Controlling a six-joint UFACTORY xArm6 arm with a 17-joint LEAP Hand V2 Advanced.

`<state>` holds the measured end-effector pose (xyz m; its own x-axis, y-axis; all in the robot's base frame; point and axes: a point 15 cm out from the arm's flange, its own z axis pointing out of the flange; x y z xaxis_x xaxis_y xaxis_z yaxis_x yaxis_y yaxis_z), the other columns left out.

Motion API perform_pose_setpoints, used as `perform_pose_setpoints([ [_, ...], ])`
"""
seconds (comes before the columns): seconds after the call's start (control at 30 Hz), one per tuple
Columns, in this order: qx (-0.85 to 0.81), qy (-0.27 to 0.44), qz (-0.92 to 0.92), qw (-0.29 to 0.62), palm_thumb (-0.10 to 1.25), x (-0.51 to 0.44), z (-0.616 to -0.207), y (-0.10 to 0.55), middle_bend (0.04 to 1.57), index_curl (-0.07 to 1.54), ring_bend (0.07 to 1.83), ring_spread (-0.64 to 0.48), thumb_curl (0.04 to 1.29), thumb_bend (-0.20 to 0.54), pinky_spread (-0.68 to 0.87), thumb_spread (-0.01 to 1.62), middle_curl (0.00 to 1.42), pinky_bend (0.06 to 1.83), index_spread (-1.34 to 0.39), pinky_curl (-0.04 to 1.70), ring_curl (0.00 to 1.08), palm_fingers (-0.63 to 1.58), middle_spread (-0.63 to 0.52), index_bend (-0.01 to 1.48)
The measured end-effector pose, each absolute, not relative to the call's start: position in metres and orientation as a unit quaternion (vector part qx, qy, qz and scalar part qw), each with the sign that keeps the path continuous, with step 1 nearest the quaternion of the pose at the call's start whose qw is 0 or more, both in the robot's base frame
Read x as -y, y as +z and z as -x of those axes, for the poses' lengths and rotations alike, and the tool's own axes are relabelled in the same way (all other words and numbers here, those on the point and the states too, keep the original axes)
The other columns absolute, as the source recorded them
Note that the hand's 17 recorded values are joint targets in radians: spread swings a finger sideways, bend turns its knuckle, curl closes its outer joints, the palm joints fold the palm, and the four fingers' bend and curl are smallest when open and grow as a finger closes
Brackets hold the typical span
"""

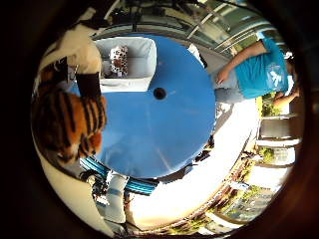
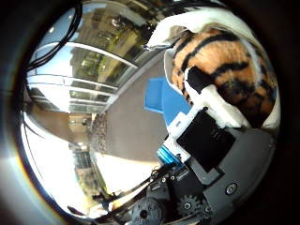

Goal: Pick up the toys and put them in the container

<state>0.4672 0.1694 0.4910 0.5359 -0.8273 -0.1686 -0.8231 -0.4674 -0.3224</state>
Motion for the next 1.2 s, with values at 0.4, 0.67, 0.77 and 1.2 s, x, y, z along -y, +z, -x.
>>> perform_pose_setpoints([
  [0.4, -0.483, -0.042, 0.838, 0.251, 0.98, -0.257, -0.542, 0.454, 1.41, 0.8, 1.57, -0.12, 0.93, -0.012, 0.12, 1.04, 1.01, 1.69, -1.16, 0.79, 0.83, 0.78, -0.17, 0.65],
  [0.67, -0.506, -0.036, 0.828, 0.24, 0.88, -0.274, -0.586, 0.382, 1.43, 0.99, 1.59, -0.12, 0.94, -0.038, 0.12, 1.02, 1.0, 1.7, -1.2, 0.81, 0.83, 0.75, -0.16, 0.6],
  [0.77, -0.518, -0.038, 0.821, 0.238, 0.81, -0.27, -0.602, 0.36, 1.39, 1.07, 1.56, -0.1, 0.91, -0.041, 0.13, 1.03, 0.97, 1.64, -1.2, 0.8, 0.8, 0.78, -0.15, 0.63],
  [1.2, -0.487, -0.014, 0.852, 0.191, 0.62, -0.269, -0.599, 0.303, 0.43, 0.83, 0.9, 0.21, 0.66, -0.04, 0.38, 1.07, 0.5, 1.32, -0.71, 0.6, 0.44, -0.12, -0.03, 0.16],
])
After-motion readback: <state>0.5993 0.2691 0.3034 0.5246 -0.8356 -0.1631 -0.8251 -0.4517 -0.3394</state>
